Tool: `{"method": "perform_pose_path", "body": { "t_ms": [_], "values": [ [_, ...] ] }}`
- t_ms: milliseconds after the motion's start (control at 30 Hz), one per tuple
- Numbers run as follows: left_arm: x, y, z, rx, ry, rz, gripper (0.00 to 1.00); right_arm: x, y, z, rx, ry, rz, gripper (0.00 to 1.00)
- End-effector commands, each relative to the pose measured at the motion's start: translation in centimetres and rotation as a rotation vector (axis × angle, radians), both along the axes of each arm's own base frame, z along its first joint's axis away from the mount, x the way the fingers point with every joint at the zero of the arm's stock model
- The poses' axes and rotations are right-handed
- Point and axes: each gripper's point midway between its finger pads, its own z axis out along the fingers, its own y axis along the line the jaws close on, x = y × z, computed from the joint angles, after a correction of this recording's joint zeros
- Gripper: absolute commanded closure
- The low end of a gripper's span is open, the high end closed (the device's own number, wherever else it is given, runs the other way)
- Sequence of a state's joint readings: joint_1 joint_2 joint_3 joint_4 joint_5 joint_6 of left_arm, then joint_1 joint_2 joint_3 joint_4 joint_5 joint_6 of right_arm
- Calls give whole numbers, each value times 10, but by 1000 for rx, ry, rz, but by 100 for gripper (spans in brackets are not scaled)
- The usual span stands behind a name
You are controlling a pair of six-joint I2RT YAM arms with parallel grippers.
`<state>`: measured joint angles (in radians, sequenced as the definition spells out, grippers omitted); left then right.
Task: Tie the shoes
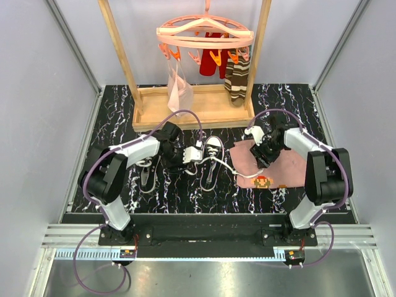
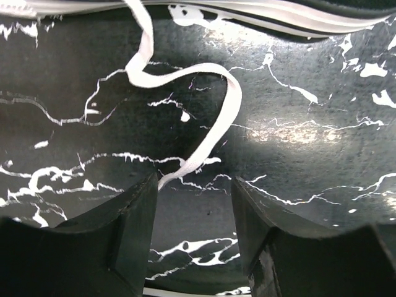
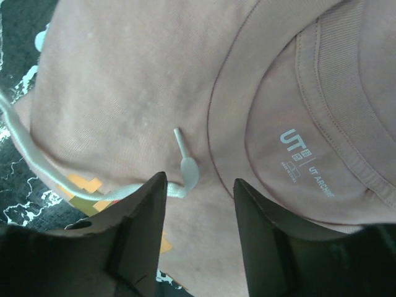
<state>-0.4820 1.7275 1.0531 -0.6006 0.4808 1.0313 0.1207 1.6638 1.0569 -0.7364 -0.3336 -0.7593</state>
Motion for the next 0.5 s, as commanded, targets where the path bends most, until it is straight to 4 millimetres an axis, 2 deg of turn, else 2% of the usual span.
{"method": "perform_pose_path", "body": {
  "t_ms": [0,200,233,300,333,400,467],
  "values": [
    [16,-7,6,9,-98,-103,46,13,0,-1,5,-15,-9,48],
    [16,-6,-6,70,-146,-199,48,15,2,-4,21,-6,-25,60],
    [16,-7,-6,66,-146,-203,48,14,3,-3,23,-5,-26,68],
    [17,-9,-6,71,-151,-204,49,15,3,-4,22,-4,-29,76],
    [18,-11,-3,63,-156,-196,50,15,3,-3,24,-5,-31,85],
    [19,-13,0,48,-162,-190,50,16,2,-1,24,-13,-34,97],
    [16,-10,-2,60,-162,-205,53,16,2,2,19,-22,-40,100]
  ]
}}
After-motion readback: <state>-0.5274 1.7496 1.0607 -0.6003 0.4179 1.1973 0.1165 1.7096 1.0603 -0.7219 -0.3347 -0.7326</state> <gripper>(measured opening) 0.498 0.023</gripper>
